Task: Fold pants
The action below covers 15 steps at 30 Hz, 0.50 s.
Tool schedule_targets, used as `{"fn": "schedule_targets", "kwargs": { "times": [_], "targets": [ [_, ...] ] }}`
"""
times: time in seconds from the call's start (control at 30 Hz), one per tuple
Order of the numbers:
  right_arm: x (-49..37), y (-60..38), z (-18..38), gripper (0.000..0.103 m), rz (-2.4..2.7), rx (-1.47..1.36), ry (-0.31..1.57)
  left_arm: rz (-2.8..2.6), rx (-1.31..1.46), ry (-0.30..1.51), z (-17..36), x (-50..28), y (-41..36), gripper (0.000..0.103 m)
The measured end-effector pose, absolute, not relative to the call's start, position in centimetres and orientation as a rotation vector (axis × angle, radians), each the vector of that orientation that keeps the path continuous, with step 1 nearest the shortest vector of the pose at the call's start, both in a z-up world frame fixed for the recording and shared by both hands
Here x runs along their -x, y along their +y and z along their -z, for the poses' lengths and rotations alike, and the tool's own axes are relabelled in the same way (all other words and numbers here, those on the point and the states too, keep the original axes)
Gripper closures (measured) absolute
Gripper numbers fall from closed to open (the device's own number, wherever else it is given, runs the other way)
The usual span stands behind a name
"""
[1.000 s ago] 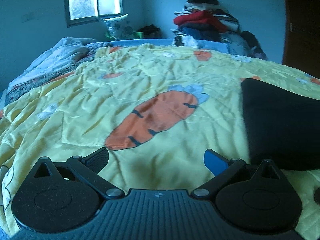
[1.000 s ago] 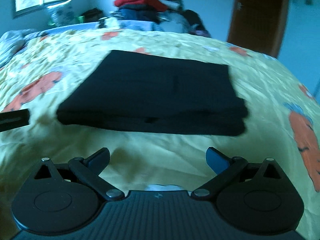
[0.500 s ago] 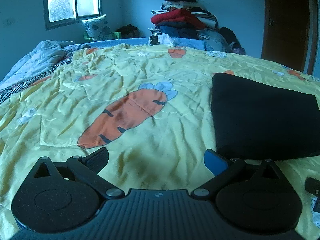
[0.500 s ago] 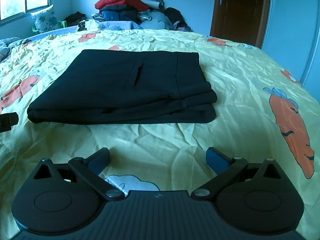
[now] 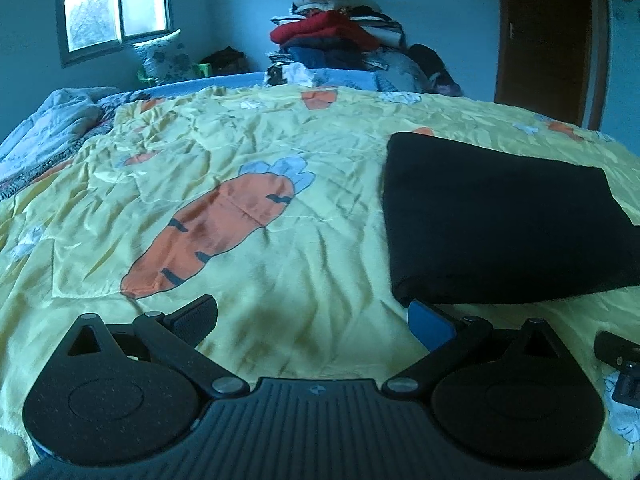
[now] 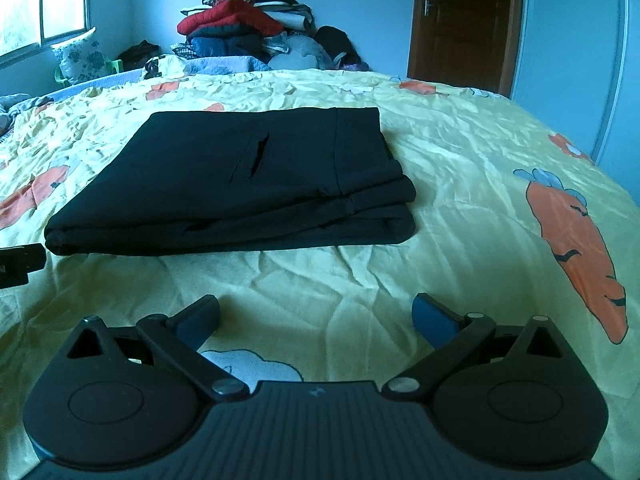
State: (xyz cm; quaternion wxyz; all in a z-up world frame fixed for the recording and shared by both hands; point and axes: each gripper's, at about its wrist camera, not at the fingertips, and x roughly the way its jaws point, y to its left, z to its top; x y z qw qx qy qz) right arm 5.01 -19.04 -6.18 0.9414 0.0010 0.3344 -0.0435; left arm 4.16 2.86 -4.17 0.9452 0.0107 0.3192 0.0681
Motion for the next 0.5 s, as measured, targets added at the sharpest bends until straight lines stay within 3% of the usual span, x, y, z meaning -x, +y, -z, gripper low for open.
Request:
{"fn": "schedule_targets", "kwargs": {
  "times": [0.5],
  "targets": [
    [-5.01,-19.14,6.08,0.000,0.087,-0.016,0.678,-0.096,-0.049,0.673,4.75,-4.72,1.73,0.000]
  ]
}}
